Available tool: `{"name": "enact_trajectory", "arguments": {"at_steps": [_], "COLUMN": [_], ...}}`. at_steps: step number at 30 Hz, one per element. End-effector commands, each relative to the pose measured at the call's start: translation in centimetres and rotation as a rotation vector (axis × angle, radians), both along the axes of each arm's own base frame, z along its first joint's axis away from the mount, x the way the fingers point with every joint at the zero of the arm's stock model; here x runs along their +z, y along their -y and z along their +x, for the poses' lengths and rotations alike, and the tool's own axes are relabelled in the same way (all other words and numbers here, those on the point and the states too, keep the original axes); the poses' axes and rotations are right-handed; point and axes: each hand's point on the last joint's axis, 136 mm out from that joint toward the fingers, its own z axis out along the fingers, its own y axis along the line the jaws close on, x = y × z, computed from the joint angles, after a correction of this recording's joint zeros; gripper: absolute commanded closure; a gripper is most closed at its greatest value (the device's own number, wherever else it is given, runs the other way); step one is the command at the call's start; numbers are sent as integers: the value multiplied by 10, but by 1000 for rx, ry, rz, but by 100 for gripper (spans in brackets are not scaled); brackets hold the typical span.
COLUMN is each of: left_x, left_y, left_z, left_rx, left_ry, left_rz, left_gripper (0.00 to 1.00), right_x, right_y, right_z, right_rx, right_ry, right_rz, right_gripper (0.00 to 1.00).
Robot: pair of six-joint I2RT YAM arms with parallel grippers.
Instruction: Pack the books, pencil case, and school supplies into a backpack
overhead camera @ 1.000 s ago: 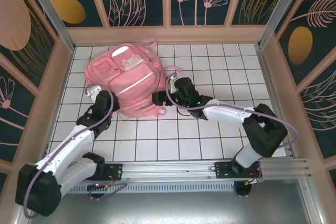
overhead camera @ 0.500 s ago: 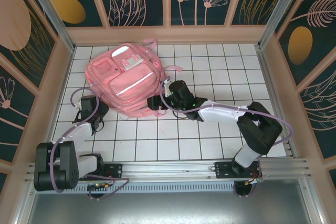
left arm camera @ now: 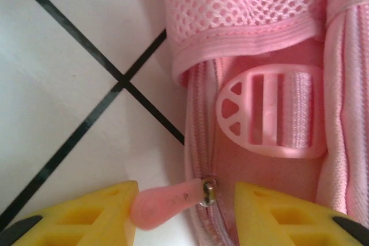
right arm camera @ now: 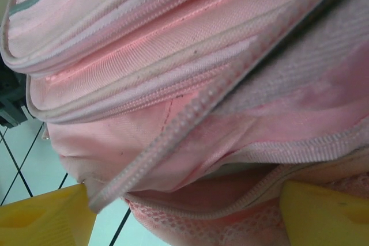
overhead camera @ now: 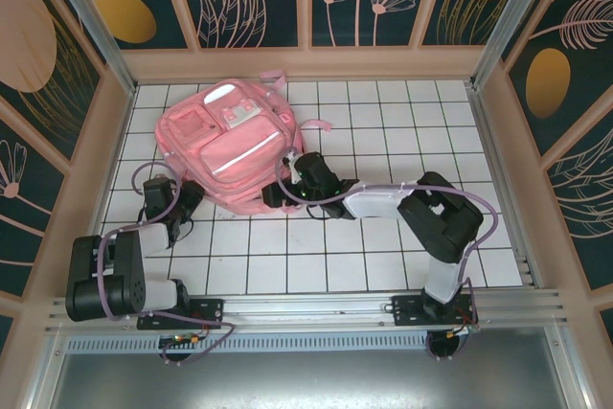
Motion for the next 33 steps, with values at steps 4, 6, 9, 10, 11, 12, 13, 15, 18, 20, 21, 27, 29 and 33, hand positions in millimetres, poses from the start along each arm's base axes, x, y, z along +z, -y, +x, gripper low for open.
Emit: {"name": "enact_trajectory", "arguments": {"at_steps": [4,6,9,10,11,12,13,15,18,20,21,27,29,33], "left_x": [4,3,-2,-2,-2,-3,-2,-2,-1,1,1,4,0,-5], "left_y": [32,34,29,27,26,26,26,29,36,40,43,66,71,76], "left_z": [-3,-5,-7,-6,-6,-6,-5,-5,-6,-7,-8,-8,-10,-14], "left_rx": [-124,-135,-116,-109,-106,-107,-110,-119,-152,-177,-191,-296,-316,-335], "left_ry": [63,66,44,41,40,38,39,45,59,75,81,97,82,67], "left_rz": [-144,-147,-116,-106,-101,-99,-101,-113,-138,-152,-157,-165,-168,-171], "left_gripper": [55,56,62,63,63,64,64,64,64,65,65,67,69,69], "right_x": [-22,-23,-22,-22,-21,-20,-21,-21,-22,-20,-20,-19,-18,-19], "right_y": [52,66,76,77,76,75,73,71,68,68,68,67,67,66], "right_z": [49,59,65,65,64,63,62,62,60,59,59,58,58,57], "right_rx": [-205,-242,-261,-262,-257,-250,-246,-237,-228,-224,-227,-221,-220,-220], "right_ry": [-54,-62,-70,-68,-68,-67,-71,-75,-81,-77,-76,-79,-80,-86], "right_rz": [-48,-45,-28,-23,-20,-14,-14,-8,-5,-3,-4,4,5,7], "right_gripper": [17,17,17,17,17,17,17,17,17,17,17,17,17,17]}}
